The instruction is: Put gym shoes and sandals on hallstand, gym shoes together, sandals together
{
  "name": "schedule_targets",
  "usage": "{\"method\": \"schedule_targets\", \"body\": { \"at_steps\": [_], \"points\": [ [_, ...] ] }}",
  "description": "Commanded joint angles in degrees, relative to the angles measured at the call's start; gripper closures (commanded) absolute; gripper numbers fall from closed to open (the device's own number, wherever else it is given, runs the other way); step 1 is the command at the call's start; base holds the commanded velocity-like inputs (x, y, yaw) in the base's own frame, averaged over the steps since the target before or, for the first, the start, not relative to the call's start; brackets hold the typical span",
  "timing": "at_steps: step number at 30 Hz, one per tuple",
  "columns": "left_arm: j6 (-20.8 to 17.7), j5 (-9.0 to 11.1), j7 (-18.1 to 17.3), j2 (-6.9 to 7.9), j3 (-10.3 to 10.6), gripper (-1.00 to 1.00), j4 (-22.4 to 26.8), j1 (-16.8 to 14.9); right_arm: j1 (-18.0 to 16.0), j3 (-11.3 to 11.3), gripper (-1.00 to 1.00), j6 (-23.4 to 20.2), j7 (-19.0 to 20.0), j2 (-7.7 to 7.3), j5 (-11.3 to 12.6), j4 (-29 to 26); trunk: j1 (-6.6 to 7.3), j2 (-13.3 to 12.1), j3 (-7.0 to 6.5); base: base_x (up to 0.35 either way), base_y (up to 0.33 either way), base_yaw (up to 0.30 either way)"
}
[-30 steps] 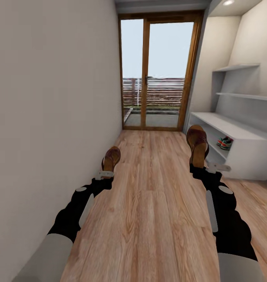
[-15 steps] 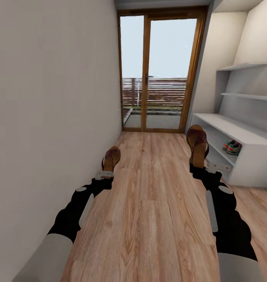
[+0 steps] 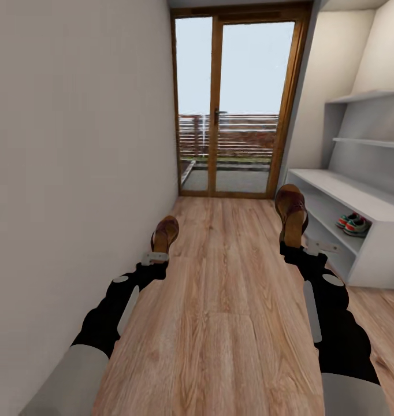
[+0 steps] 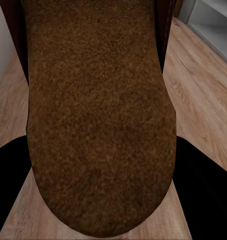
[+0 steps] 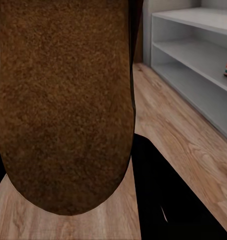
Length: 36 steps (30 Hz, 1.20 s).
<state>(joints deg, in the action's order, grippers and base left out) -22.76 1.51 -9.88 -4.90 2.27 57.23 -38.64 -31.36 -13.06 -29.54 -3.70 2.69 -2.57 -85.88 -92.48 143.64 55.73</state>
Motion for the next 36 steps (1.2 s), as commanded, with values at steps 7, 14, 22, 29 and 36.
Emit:
{"method": "schedule_targets", "body": {
  "at_steps": [7, 14, 22, 29, 36],
  "points": [
    [-0.4, 0.2, -0.1, -0.02, -0.1, 1.00, 0.1, 0.0, -0.1, 0.0, 1.00, -0.3, -0.1, 0.04, -0.1, -0.1, -0.02, 0.0, 0.06, 0.348, -0.130, 0.000],
    [-0.4, 0.2, -0.1, -0.02, 0.0, 1.00, 0.1, 0.0, -0.1, 0.0, 1.00, -0.3, -0.1, 0.04, -0.1, -0.1, -0.02, 0.0, 0.06, 0.347, -0.139, 0.000],
    [-0.4, 0.2, -0.1, -0.02, 0.0, 1.00, 0.1, 0.0, 0.0, 0.0, 1.00, -0.3, -0.1, 0.04, -0.1, -0.1, -0.02, 0.0, 0.06, 0.346, -0.143, 0.000],
    [-0.4, 0.2, -0.1, -0.02, 0.0, 1.00, 0.1, 0.0, -0.1, 0.0, 1.00, -0.3, -0.1, 0.04, -0.1, -0.1, -0.02, 0.0, 0.06, 0.347, -0.086, 0.000],
    [-0.4, 0.2, -0.1, -0.02, -0.1, 1.00, 0.1, 0.0, 0.0, 0.0, 1.00, -0.3, -0.1, 0.04, -0.1, -0.1, -0.02, 0.0, 0.06, 0.348, -0.004, 0.000]
  ]
}}
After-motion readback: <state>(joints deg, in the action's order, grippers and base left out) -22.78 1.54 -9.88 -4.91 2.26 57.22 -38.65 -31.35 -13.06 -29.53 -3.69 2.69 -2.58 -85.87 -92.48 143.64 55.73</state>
